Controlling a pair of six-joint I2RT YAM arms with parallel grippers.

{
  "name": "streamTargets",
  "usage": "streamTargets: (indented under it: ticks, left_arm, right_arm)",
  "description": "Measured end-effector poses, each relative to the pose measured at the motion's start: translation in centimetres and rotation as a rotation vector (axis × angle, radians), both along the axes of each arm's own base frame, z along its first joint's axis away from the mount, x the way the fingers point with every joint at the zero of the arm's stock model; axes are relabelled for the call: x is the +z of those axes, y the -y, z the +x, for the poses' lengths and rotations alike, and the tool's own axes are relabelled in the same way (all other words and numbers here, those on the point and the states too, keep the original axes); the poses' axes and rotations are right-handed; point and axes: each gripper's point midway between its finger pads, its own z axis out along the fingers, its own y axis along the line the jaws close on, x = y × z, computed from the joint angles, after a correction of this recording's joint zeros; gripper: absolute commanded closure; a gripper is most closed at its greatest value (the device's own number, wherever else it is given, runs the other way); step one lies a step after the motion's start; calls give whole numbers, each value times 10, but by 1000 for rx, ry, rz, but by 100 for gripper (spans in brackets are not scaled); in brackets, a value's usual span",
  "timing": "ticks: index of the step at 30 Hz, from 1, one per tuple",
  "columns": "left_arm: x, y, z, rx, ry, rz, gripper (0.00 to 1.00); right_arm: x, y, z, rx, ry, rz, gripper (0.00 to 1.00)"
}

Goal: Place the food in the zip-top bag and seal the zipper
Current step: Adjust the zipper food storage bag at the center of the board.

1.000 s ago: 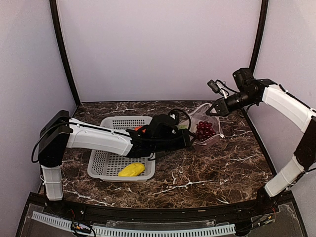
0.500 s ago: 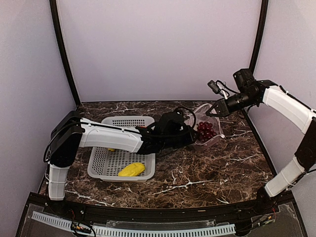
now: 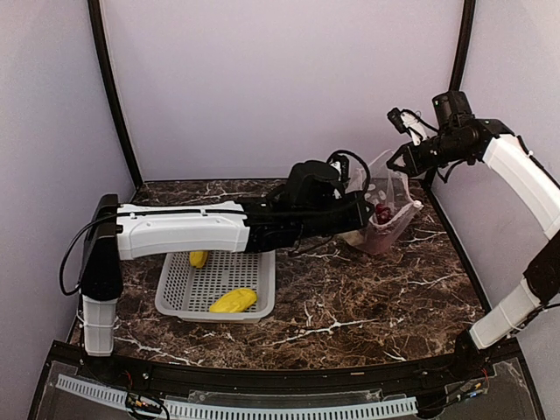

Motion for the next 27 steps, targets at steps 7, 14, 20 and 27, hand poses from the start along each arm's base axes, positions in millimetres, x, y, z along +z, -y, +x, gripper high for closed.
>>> streamTargets:
  ticks: [7, 14, 20, 27]
  left_arm:
    - [24, -1, -20, -53, 26, -24, 99]
    - [35, 12, 9, -61, 74, -20, 99]
    - [57, 4, 51, -46, 103, -62, 99]
    - [-12, 1, 47, -87, -14, 12, 92]
  right_arm:
    - [-12, 8, -2, -23, -10, -43, 100]
    - [0, 25, 15, -101, 31, -108, 100]
    - [58, 42, 44, -180, 185, -71, 100]
    - [7, 23, 14, -74, 86, 5, 100]
